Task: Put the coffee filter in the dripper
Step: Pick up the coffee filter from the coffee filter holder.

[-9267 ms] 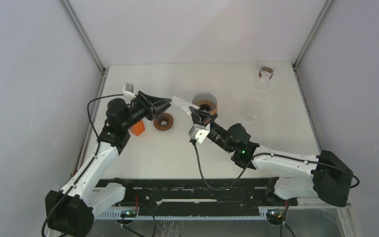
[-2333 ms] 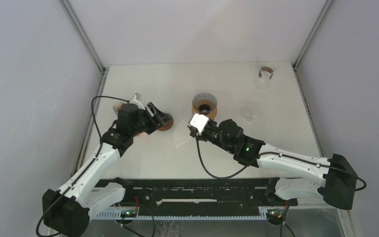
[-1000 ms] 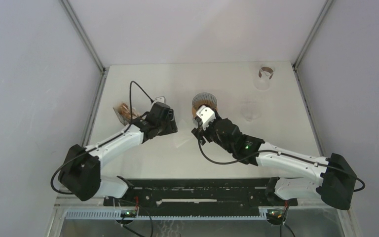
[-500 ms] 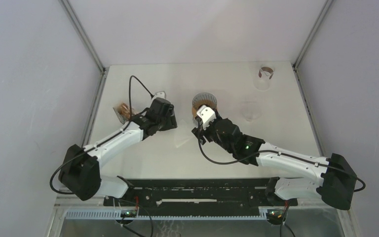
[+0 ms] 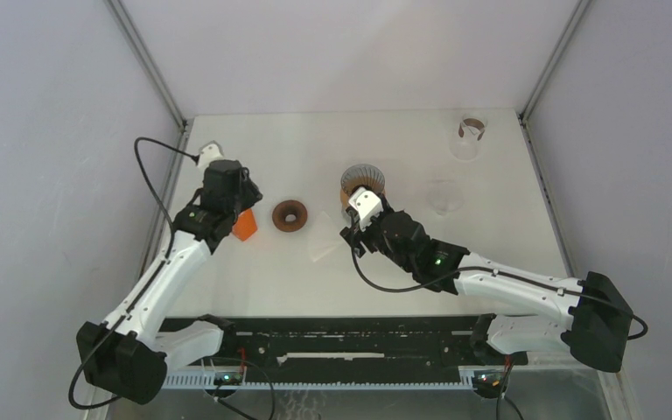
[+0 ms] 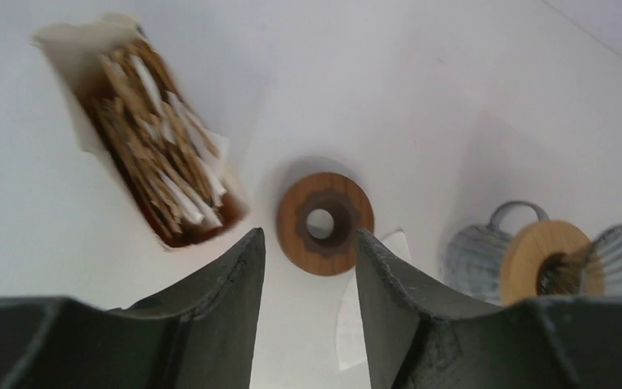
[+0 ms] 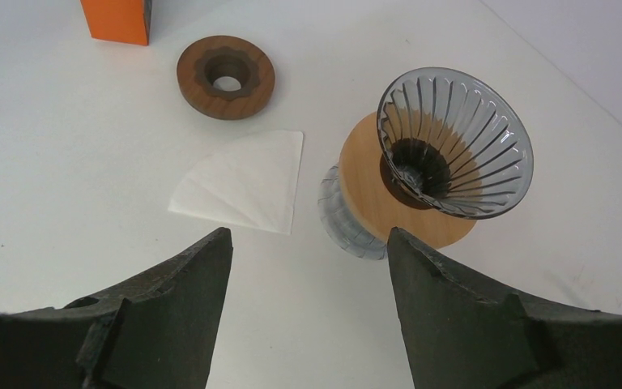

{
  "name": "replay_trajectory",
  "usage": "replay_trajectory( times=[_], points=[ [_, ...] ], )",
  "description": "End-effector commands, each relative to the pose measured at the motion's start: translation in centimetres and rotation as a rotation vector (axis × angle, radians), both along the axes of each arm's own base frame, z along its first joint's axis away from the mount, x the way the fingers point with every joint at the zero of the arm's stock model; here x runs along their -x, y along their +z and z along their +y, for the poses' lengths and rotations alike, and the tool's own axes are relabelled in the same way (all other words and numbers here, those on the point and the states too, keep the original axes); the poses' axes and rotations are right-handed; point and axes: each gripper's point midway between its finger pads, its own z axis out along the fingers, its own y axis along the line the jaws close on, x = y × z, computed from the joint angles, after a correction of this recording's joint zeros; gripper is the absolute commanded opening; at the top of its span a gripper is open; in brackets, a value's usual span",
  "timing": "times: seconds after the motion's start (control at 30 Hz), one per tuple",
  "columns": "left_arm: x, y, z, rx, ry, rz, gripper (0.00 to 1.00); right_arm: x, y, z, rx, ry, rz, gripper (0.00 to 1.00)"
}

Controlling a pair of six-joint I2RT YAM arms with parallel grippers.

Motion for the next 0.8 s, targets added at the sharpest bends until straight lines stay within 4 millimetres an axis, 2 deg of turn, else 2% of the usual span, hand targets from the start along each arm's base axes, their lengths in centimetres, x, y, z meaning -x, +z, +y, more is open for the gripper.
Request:
replay_trajectory(
  times=[0.0, 0.13, 0.33, 0.77],
  points=[
    [-0.1, -0.2, 2.8, 0.026, 0.108, -0.003, 0.46, 0.0, 1.7, 0.2, -0.051, -0.001, -0.036, 0.78],
    [-0.5, -1.5, 4.3, 0.076, 0.162, 0.006, 0.43, 0.0, 1.4, 0.1, -0.042, -0.003, -0.035, 0.78],
    [-1.7, -2.8, 5.0, 0.112, 0.176, 0.035, 0.41, -0.1, 1.1, 0.2, -0.032, 0.0, -0.037, 0.78],
    [-3.6, -4.2, 6.0, 0.147, 0.208, 0.044, 0.34, -0.2, 0.4, 0.3, -0.01, 0.005, -0.033, 0.78]
  ],
)
